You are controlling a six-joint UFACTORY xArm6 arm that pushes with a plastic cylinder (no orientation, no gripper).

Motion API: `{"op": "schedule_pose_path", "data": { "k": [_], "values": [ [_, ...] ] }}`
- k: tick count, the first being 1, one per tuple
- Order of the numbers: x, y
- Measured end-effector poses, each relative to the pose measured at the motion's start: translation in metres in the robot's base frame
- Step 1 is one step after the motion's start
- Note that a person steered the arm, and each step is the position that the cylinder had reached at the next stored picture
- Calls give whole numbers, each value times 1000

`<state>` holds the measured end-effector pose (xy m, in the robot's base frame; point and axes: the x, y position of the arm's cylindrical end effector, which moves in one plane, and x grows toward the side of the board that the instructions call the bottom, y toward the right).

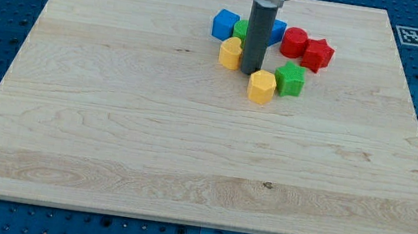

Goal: Move the green star into the yellow hexagon towards the center

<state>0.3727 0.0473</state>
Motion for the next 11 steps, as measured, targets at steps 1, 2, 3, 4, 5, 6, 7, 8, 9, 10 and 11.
{"op": "schedule_pose_path", "data": {
  "k": [1,2,3,4,5,6,7,8,9,10,11],
  "values": [
    [-14,11],
    [-14,41],
    [-14,67],
    [13,67],
    [62,50],
    [79,46],
    [84,75],
    [130,71],
    [138,60],
    [121,54],
    [115,42]
  ]
}}
